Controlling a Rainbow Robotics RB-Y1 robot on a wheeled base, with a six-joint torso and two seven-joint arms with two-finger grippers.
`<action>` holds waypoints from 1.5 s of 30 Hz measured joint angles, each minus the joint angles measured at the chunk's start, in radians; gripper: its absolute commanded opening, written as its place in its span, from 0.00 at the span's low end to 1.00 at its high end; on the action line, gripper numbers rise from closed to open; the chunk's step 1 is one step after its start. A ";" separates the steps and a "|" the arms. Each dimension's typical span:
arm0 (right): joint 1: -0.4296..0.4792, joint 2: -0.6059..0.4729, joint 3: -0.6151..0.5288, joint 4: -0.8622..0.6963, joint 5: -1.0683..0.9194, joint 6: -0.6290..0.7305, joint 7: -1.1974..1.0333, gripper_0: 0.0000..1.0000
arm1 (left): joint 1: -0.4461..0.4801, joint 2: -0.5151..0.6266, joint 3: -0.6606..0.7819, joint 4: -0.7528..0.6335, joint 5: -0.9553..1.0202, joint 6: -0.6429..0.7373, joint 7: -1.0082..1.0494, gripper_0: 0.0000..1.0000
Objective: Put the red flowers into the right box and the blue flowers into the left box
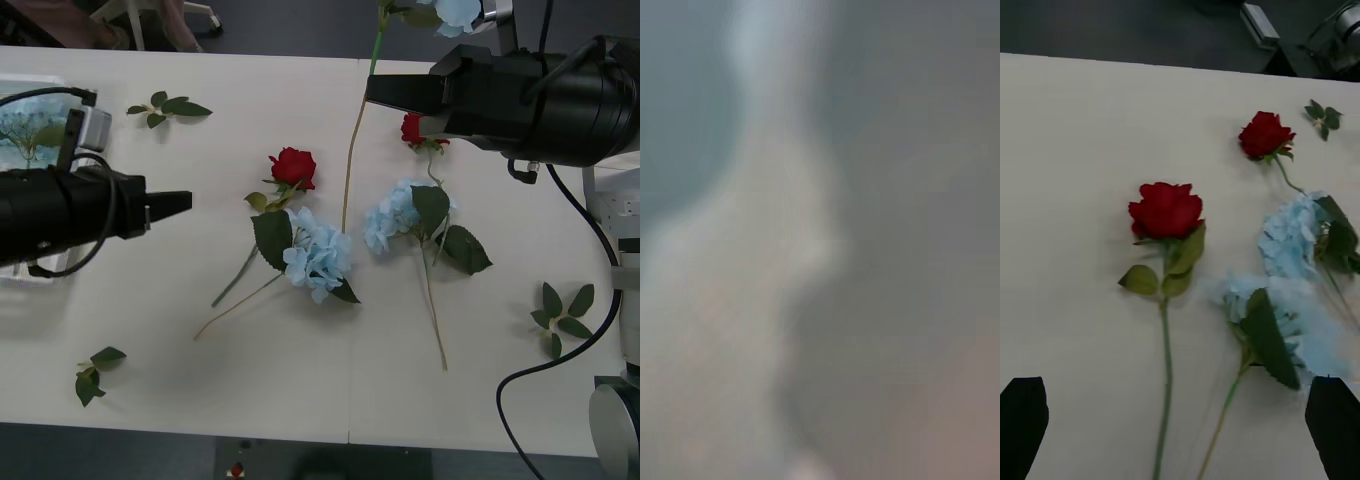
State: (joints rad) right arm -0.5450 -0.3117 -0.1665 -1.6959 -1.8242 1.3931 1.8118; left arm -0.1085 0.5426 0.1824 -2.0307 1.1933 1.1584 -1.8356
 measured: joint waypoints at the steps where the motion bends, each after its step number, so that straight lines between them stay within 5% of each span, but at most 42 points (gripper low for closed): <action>1: 0.000 0.000 0.000 0.000 0.000 0.000 -0.004 0.00 | 0.007 -0.032 0.000 -0.038 -0.017 0.033 0.014 1.00; 7: 0.000 -0.005 0.000 0.000 0.000 0.000 -0.005 0.00 | 0.011 -0.113 0.000 -0.199 0.017 0.136 0.166 1.00; 15: 0.000 -0.005 0.000 0.000 0.000 0.000 -0.005 0.00 | -0.044 -0.113 -0.060 -0.238 0.181 0.089 0.264 1.00; 29: 0.000 -0.005 0.000 0.000 0.000 0.000 -0.005 0.00 | -0.260 -0.182 -0.392 -0.211 -0.039 -0.073 0.447 1.00; 31: 0.000 -0.005 0.000 0.000 0.000 0.000 -0.005 0.00 | -0.272 -0.182 -0.409 -0.194 -0.039 -0.086 0.448 0.74; 35: 0.000 -0.005 0.000 0.000 0.000 0.000 -0.005 0.00 | -0.276 -0.182 -0.417 -0.185 -0.050 -0.092 0.448 0.00; 45: 0.000 -0.005 0.000 0.000 0.000 0.000 -0.005 0.00 | -0.276 -0.156 -0.417 -0.173 -0.021 -0.092 0.448 0.00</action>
State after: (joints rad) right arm -0.5450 -0.3165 -0.1666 -1.6957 -1.8241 1.3931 1.8072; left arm -0.3841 0.3866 -0.2345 -2.2040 1.1720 1.0663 -1.3876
